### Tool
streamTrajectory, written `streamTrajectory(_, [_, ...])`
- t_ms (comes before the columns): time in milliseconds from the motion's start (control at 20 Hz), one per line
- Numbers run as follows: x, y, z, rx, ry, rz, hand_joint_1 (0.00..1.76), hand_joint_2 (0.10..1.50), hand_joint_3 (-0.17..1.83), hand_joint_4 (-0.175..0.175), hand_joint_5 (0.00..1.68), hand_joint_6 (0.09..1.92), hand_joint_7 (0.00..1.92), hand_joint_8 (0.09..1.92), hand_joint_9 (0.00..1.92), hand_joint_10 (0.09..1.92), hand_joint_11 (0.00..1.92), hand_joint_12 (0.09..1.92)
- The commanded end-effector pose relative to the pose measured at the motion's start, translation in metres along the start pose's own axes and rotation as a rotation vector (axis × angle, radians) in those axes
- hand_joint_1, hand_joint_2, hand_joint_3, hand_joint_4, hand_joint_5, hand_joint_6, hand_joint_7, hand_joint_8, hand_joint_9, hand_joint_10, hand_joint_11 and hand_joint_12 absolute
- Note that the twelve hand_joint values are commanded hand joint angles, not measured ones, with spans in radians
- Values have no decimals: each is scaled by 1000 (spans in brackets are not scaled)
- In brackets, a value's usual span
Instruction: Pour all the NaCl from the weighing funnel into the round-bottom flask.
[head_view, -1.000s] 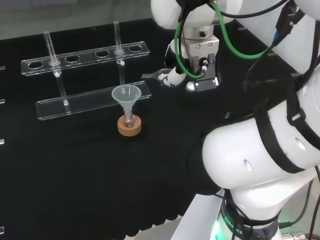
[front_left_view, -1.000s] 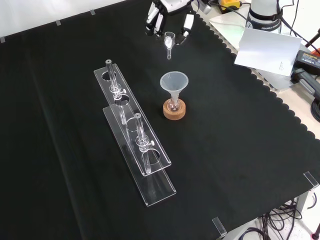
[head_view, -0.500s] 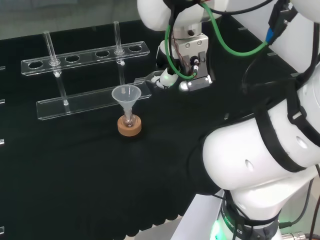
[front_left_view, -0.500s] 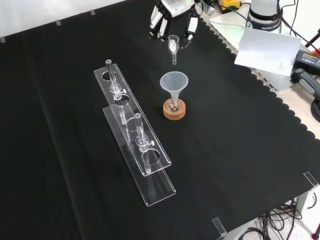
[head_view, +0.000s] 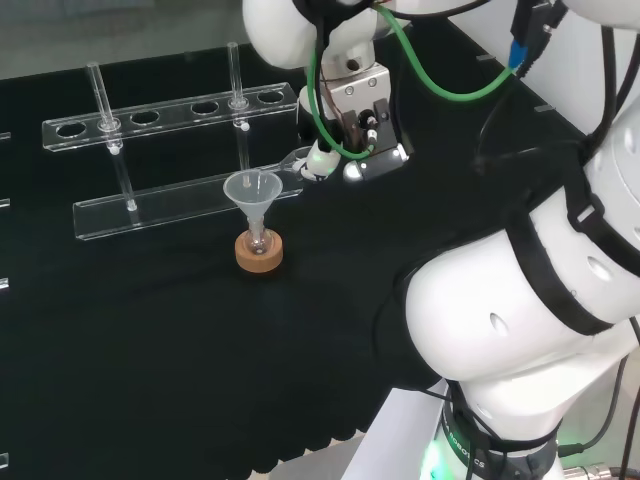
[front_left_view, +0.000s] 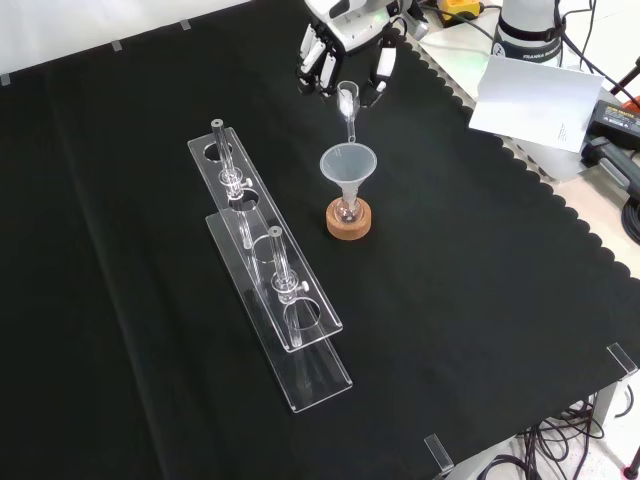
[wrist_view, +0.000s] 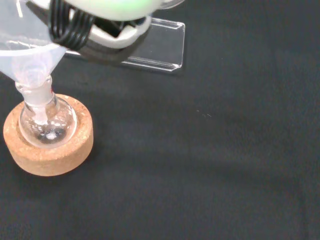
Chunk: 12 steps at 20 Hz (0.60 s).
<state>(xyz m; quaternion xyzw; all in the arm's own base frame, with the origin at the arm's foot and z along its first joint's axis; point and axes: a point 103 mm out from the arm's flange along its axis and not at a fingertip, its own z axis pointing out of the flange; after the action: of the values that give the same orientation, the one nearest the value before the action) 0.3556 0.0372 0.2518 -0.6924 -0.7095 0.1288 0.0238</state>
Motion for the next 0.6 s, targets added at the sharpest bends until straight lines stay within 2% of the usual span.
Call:
streamTrajectory(50, [6,3,-1,21,-49,-11,1136,689,533,175,1362,457,580,713,1056,305,933,960])
streamTrajectory(600, [9,4,-12,32,-148,-13,1136,689,532,175,1364,454,576,713,1055,300,933,958])
